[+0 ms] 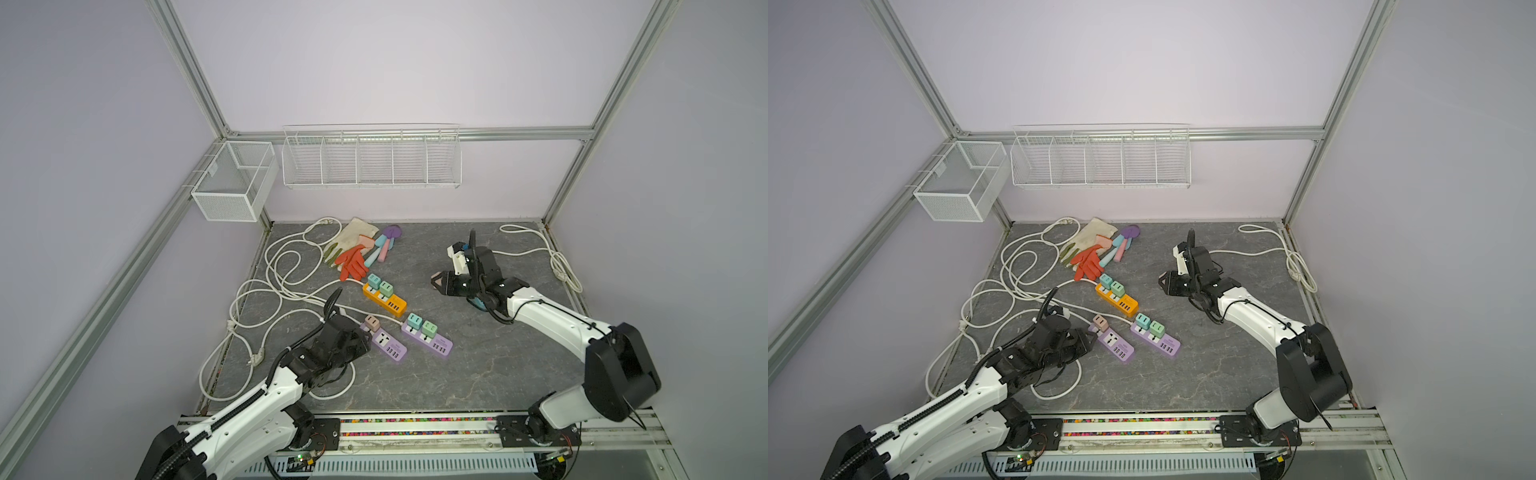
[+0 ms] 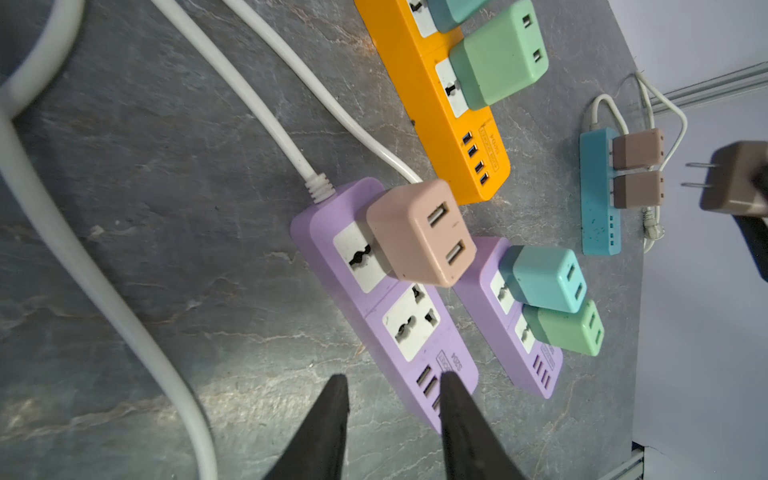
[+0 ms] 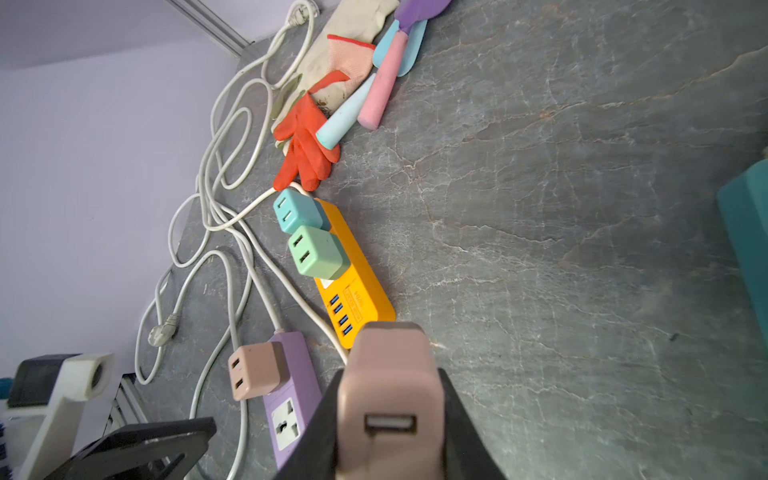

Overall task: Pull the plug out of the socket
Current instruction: 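Carry the pink plug farther from the robot and release it on the table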

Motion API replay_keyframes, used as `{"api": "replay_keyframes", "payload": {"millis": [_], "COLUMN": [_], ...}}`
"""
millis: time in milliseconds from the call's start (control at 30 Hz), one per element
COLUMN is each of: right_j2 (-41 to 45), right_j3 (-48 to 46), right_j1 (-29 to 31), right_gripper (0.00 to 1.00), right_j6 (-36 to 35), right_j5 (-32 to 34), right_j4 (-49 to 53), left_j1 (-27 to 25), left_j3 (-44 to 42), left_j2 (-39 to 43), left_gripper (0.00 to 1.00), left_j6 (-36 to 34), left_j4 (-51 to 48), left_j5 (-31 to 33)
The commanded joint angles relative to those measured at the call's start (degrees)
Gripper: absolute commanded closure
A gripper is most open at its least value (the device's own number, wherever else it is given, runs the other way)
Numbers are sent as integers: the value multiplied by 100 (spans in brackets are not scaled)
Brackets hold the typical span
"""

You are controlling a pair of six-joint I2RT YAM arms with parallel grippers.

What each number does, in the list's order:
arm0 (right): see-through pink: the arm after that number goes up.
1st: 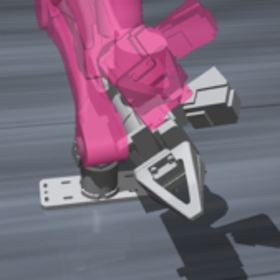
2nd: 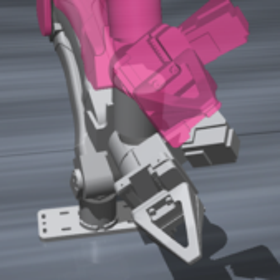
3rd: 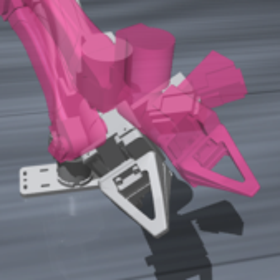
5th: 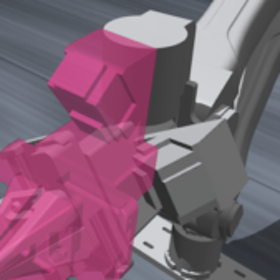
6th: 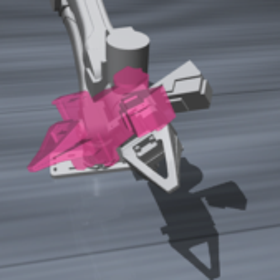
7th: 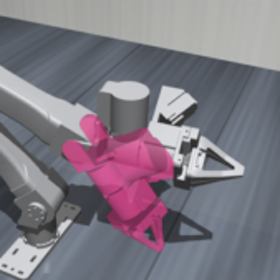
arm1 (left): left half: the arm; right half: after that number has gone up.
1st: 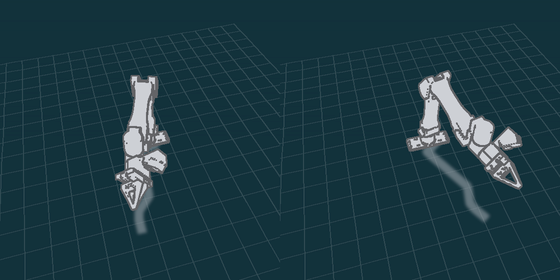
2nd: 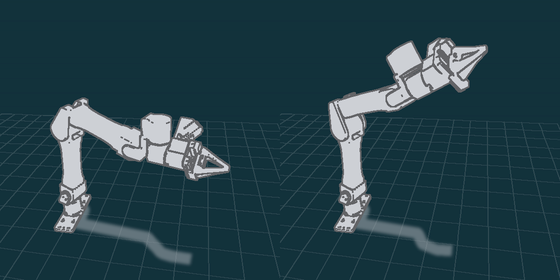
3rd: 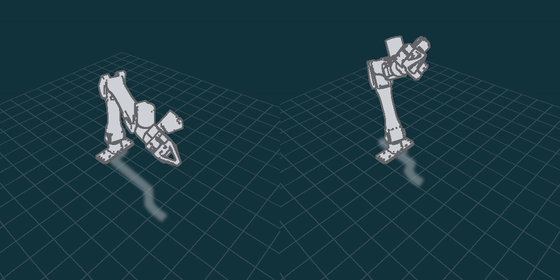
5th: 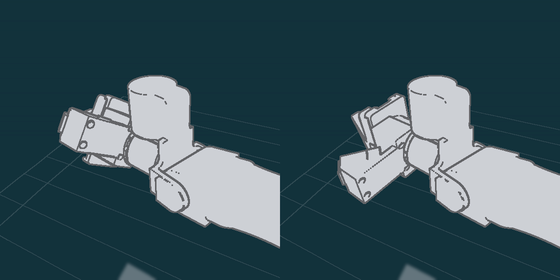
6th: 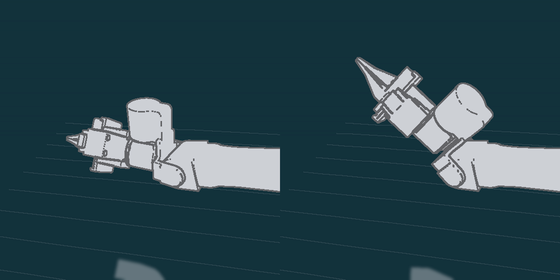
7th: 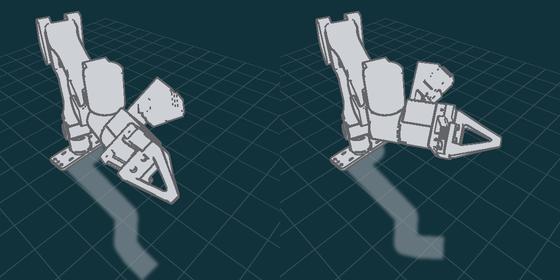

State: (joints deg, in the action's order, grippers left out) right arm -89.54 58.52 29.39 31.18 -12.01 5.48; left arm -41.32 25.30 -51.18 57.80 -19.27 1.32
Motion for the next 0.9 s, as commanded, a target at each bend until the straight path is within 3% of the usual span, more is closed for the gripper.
{"api": "replay_keyframes", "payload": {"millis": [0,433,867], "right_j2": [-502,-1896,-2347], "right_j3": [222,1046,1153], "right_j1": [-6,-78,-162], "right_gripper": [90,84,80], "right_j6": [177,143,243], "right_j5": [-128,46,172], "right_j4": [-505,-733,-784], "left_j1": [-69,-77,-71], "left_j3": [264,705,753], "left_j2": [-134,-337,-314], "left_gripper": [61,58,57], "left_j6": [-14,-238,-357], "left_j4": [122,97,-118], "left_j5": [154,355,378]}}
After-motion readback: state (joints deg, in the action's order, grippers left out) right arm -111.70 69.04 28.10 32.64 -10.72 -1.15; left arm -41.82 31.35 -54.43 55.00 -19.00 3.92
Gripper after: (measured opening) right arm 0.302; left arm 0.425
